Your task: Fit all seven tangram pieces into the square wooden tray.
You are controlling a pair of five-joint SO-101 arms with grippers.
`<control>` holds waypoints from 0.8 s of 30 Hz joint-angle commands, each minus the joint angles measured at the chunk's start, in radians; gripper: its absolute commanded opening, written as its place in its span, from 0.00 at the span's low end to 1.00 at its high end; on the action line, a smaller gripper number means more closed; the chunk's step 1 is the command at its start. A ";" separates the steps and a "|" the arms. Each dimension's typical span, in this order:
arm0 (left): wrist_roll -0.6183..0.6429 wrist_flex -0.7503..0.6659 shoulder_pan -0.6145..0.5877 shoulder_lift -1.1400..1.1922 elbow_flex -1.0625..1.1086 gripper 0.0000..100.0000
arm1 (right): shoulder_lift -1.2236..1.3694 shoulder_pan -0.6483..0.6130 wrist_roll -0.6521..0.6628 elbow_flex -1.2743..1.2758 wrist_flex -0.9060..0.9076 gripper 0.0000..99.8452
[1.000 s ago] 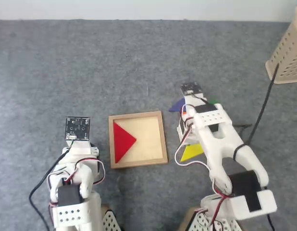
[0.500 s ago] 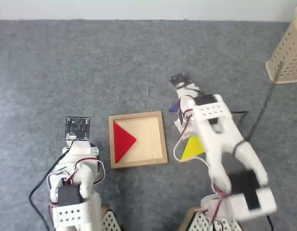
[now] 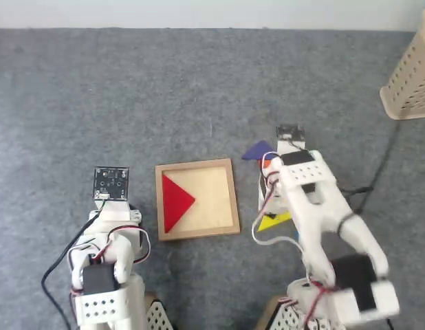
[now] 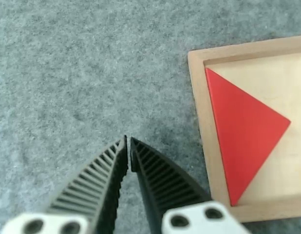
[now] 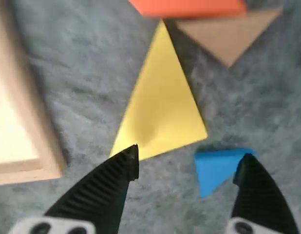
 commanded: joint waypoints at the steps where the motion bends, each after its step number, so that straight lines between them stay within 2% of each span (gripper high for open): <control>1: -0.005 0.002 -0.003 -0.009 -0.005 0.01 | 0.101 -0.007 -0.040 -0.098 -0.007 0.33; 9: -0.005 0.002 -0.003 -0.009 -0.005 0.01 | 0.211 -0.007 -0.040 -0.195 -0.002 0.33; 16: -0.005 0.002 -0.003 -0.009 -0.005 0.01 | 0.035 -0.007 -0.041 -0.193 -0.002 0.25; 20: -0.005 0.002 -0.003 -0.009 -0.005 0.01 | -0.036 -0.007 -0.046 -0.152 -0.058 0.28; 24: -0.005 0.002 -0.003 -0.009 -0.005 0.01 | 0.001 -0.010 -0.044 -0.137 -0.122 0.29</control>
